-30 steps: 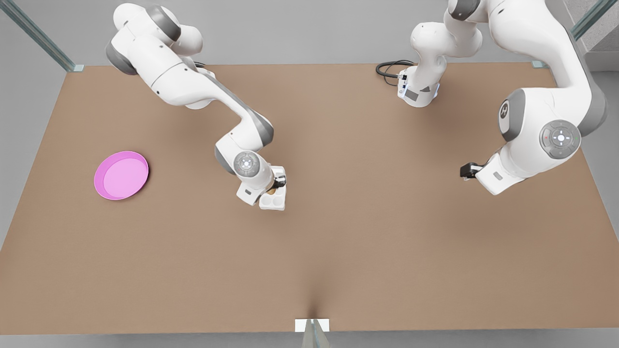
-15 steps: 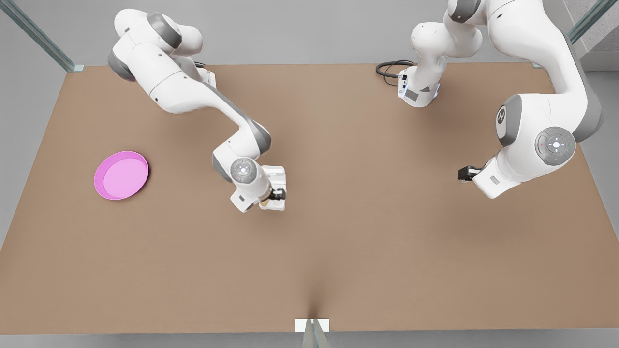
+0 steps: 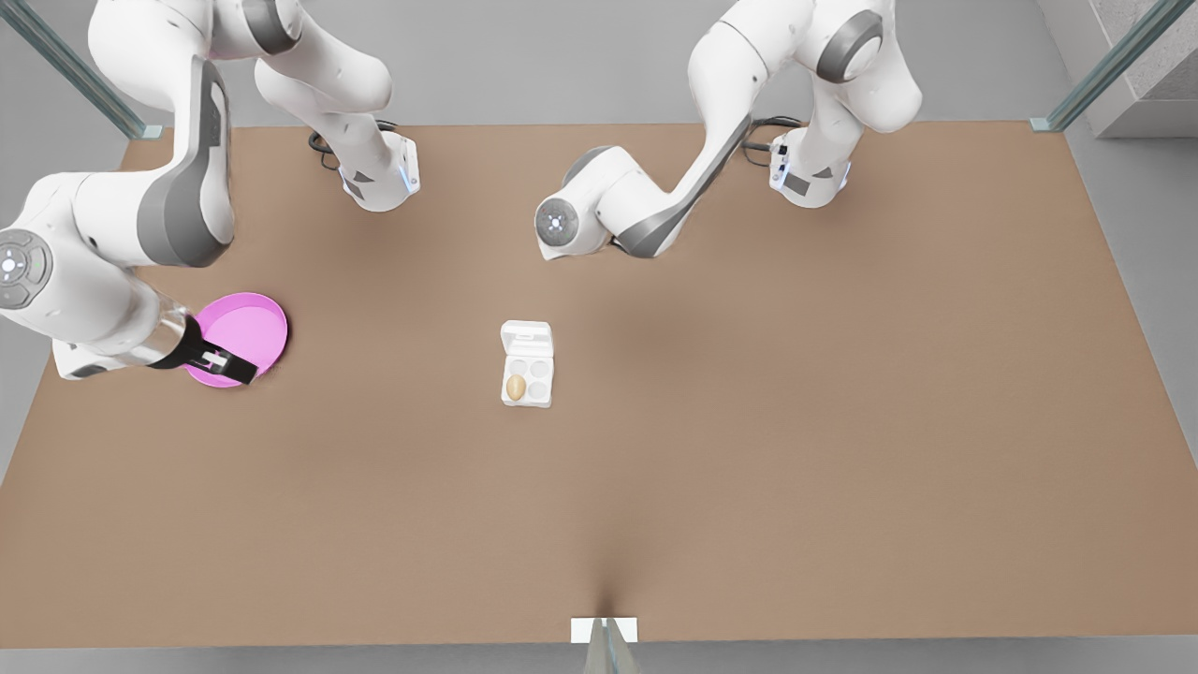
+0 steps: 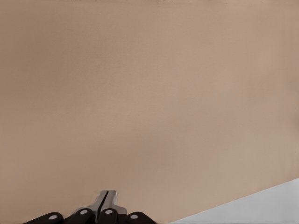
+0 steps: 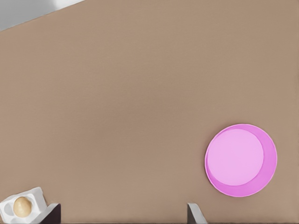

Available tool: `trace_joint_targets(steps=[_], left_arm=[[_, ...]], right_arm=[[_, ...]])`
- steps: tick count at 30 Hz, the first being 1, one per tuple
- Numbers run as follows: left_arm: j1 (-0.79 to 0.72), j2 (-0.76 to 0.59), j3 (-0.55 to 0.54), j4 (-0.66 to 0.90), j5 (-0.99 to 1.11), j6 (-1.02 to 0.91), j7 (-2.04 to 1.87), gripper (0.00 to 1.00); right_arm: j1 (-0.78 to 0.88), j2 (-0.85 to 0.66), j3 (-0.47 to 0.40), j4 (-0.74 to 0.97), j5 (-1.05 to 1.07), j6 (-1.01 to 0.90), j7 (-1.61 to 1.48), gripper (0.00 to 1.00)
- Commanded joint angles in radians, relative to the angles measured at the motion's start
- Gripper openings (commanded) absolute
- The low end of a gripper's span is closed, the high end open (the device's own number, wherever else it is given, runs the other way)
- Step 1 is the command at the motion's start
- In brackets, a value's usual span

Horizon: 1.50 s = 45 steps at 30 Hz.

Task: Pack egg into the box and close the box lid

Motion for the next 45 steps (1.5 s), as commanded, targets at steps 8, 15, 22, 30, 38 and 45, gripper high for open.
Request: trace_joint_targets(steps=[8, 15, 22, 30, 38, 45], left_arm=[[-0.079, 0.171, -0.013, 0.0, -0.101, 0.835, -0.768, 0.21], [-0.065, 0.215, 0.042, -0.003, -0.032, 0.835, -0.731, 0.21], [-0.056, 0.221, 0.06, 0.006, -0.016, 0.837, -0.733, 0.21], [-0.016, 0.238, 0.068, 0.058, -0.015, 0.849, -0.724, 0.21], [0.073, 0.237, 0.068, 0.112, -0.018, 0.837, -0.722, 0.21], [0.708, 0.192, 0.103, 0.485, 0.14, -0.119, 0.183, 1.0]], right_arm=[[-0.059, 0.013, 0.0, 0.001, 0.023, -0.068, -0.463, 1.0], [-0.081, 0.011, 0.003, 0.001, 0.031, -0.077, -0.466, 1.0], [-0.081, 0.01, 0.001, 0.003, 0.029, -0.08, -0.466, 1.0], [-0.081, 0.01, 0.001, 0.001, 0.028, -0.082, -0.466, 1.0], [-0.081, 0.01, 0.001, 0.001, 0.031, -0.083, -0.472, 1.0], [-0.081, 0.01, 0.0, 0.003, 0.021, -0.085, -0.566, 1.0]])
